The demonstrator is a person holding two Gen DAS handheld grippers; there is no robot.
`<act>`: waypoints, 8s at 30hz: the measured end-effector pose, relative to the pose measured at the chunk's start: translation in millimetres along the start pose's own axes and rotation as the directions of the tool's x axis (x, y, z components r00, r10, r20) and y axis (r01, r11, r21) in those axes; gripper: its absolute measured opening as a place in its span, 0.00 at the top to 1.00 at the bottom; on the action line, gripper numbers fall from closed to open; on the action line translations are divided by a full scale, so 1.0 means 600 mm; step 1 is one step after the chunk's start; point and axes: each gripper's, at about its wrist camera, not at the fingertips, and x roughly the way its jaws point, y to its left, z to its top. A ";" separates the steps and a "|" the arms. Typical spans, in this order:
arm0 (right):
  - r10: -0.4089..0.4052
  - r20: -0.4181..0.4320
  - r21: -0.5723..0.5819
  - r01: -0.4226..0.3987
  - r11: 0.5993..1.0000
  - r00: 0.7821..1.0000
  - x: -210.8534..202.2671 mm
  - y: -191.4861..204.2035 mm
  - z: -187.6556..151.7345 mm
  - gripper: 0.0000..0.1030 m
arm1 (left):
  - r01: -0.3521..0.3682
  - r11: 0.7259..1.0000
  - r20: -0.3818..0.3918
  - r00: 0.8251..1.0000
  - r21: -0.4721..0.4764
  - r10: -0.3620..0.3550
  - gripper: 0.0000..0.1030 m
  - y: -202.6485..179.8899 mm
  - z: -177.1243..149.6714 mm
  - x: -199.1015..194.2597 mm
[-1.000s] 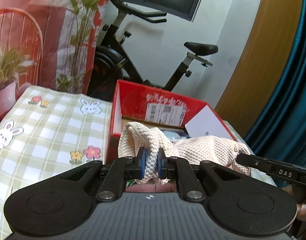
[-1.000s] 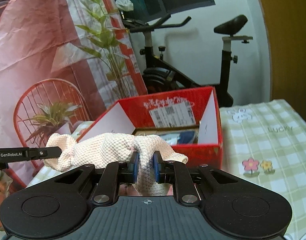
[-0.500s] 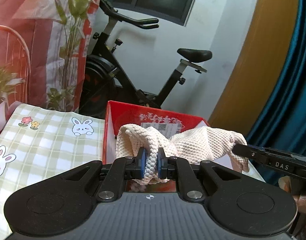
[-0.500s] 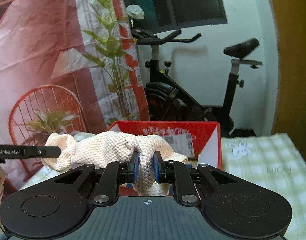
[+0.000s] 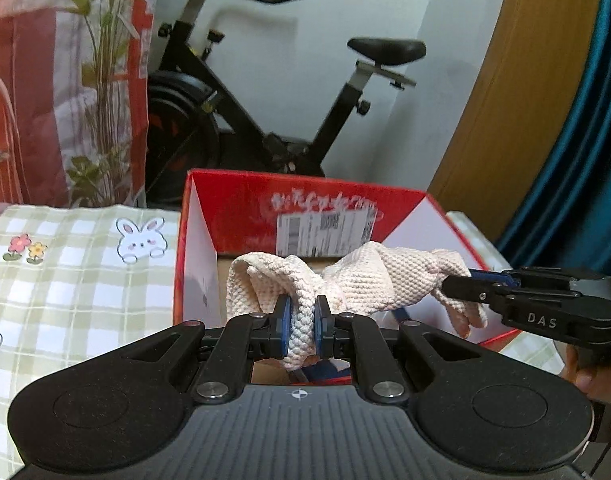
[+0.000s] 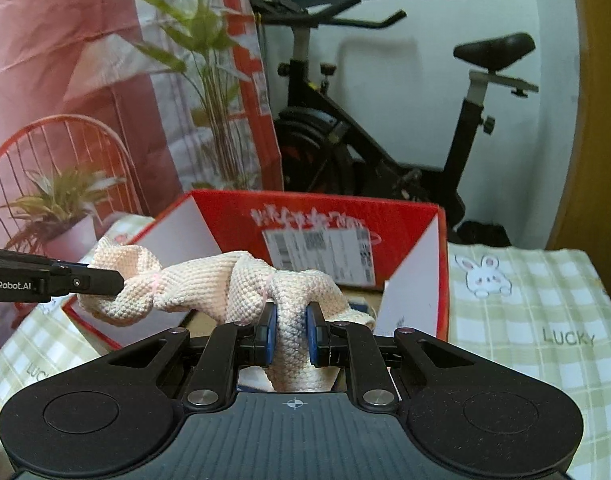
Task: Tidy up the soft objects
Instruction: 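Carry the cream cloth into the red box and release it, then grasp the white pouch with the right tool and lift it, then carry the white pouch toward the red box with the right tool, then lower the white pouch into the red box and open both tools, then move both tools back down to the orange floral cloth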
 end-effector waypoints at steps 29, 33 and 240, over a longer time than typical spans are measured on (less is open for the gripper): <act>-0.009 0.066 0.004 0.009 1.000 0.998 -0.071 0.030 -0.048 0.79 | -0.024 1.000 0.035 0.999 0.014 0.023 0.52 -0.032 -0.031 -0.069; 0.009 0.072 0.016 -0.010 1.000 0.997 -0.091 0.044 -0.074 0.79 | -0.035 0.999 0.023 0.999 -0.012 0.035 0.52 -0.031 -0.061 -0.088; 0.055 -0.152 -0.076 -0.068 0.995 0.987 -0.118 0.118 -0.269 0.57 | -0.032 0.964 -0.227 0.973 -0.266 -0.030 0.50 -0.023 -0.286 -0.110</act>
